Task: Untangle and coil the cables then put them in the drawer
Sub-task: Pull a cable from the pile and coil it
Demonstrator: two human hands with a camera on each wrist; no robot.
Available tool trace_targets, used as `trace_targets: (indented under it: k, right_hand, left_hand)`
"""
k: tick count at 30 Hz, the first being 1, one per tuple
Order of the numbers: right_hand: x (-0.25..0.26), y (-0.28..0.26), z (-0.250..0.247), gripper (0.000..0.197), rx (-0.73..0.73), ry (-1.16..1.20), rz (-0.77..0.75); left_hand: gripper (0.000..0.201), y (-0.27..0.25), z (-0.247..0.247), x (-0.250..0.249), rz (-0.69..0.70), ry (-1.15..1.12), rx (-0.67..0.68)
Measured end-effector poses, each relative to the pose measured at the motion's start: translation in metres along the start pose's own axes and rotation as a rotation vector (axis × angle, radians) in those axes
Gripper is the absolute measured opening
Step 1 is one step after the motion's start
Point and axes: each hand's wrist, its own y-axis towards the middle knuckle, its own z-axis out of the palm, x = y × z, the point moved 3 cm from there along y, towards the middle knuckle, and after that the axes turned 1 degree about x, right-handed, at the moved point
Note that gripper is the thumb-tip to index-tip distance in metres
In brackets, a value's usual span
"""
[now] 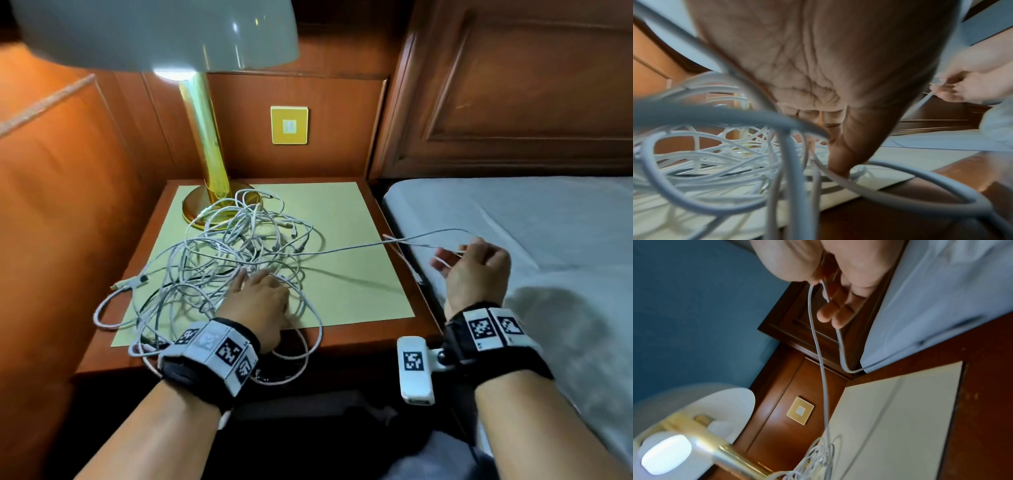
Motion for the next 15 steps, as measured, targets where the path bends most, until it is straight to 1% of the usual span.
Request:
trace_targets:
  k: [1,3,4,7,9,10,11,12,15]
  right_hand:
    - [-0.001,-0.001,0.000,0.015,0.020,-0.078,-0.024]
    - [-0.002,-0.004,0.003,0.020,0.152,-0.304,-0.076]
    - [-0.006,-0.007,0.007,0.022,0.256,-0.425,-0.103]
    - [-0.021,-0.025,0.026,0.017,0.628,-0.726,-0.145]
    - [-0.034,-0.043,0.041,0.017,0.872,-0.907,-0.186]
    - [-0.038,-0.052,0.048,0.018,0.955,-0.984,-0.225]
    - [-0.040,-0.060,0.054,0.017,0.997,-1.042,-0.264]
    - [-0.039,-0.066,0.059,0.016,1.004,-1.074,-0.292]
    - [-0.039,-0.071,0.077,0.016,0.961,-1.057,-0.349]
  left_hand:
    - [0.041,0.000,-0.001,0.006,-0.012,-0.010,-0.006]
    - [0.042,-0.001,-0.004,0.015,-0.019,-0.041,-0.023]
    - [0.043,-0.001,-0.004,0.016,-0.007,-0.060,-0.028]
    - [0.042,-0.002,0.000,0.012,0.065,-0.077,-0.035]
    - [0.037,-0.003,-0.001,0.007,0.117,-0.110,-0.076]
    - [0.034,-0.004,-0.002,0.004,0.137,-0.140,-0.110]
    - [0.029,-0.006,-0.005,0.002,0.152,-0.178,-0.146]
    - [0.023,-0.009,-0.007,0.000,0.165,-0.218,-0.185]
    - [0.012,-0.017,-0.011,0.001,0.179,-0.281,-0.317]
